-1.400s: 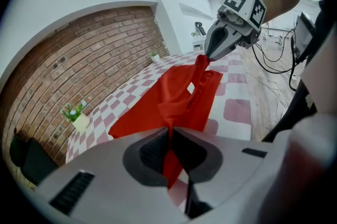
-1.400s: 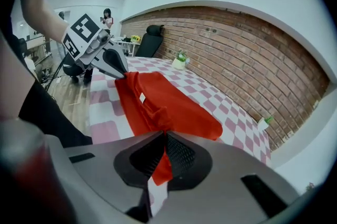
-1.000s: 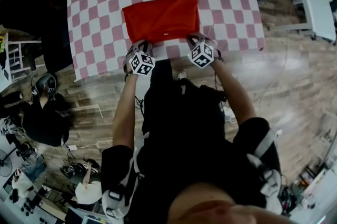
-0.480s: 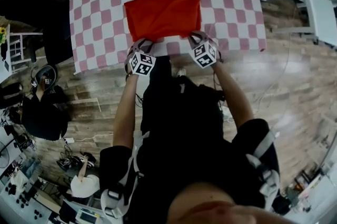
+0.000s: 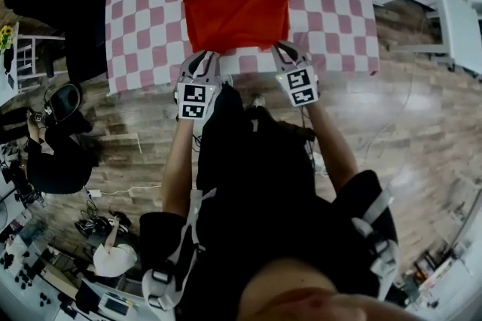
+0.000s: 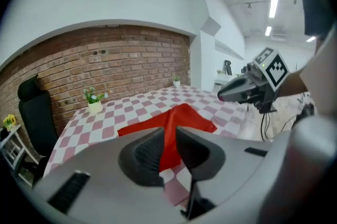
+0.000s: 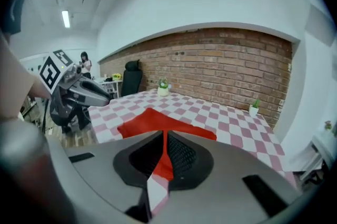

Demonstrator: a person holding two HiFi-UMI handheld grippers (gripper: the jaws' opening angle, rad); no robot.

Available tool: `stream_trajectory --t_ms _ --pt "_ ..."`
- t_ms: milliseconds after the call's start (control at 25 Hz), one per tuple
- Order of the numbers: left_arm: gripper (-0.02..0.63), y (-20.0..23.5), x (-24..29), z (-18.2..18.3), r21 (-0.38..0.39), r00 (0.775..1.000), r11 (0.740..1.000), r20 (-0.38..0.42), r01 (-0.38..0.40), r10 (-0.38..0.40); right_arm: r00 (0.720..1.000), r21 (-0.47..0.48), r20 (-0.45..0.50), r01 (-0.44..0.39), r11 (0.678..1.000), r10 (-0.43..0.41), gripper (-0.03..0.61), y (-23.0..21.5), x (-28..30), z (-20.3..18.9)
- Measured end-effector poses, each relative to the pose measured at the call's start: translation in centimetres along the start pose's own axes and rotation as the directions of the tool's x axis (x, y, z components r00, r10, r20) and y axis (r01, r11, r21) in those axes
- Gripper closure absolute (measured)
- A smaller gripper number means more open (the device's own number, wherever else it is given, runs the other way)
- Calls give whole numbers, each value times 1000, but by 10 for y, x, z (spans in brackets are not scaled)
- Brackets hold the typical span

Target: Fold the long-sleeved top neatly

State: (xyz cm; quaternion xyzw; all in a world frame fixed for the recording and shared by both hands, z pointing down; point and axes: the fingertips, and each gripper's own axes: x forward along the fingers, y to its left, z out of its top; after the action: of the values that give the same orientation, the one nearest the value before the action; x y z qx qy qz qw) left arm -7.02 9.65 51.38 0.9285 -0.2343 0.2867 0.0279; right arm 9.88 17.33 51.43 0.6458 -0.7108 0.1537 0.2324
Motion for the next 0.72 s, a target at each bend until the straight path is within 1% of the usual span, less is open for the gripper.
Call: stream_trajectory --t_ms 160,280,440,520,600,720 --pt "583 13 -38 46 -95 993 995 107 -33 43 993 85 119 -23 996 12 560 10 -23 61" --pt "601 30 -64 82 -145 976 986 188 -82 108 982 109 189 -42 993 20 560 21 -38 104" --pt "606 50 -100 115 -194 952 973 253 -127 175 964 132 265 -55 990 19 561 36 -55 151" --pt "606 57 -114 125 -211 941 968 278 -137 194 956 125 293 -58 991 19 566 44 -59 165" --pt "606 60 -121 126 -226 936 965 292 -134 198 950 129 311 -53 990 10 568 52 -62 173" --pt "607 64 -124 116 -234 938 964 287 -126 192 953 156 303 -48 987 -2 569 66 -64 179"
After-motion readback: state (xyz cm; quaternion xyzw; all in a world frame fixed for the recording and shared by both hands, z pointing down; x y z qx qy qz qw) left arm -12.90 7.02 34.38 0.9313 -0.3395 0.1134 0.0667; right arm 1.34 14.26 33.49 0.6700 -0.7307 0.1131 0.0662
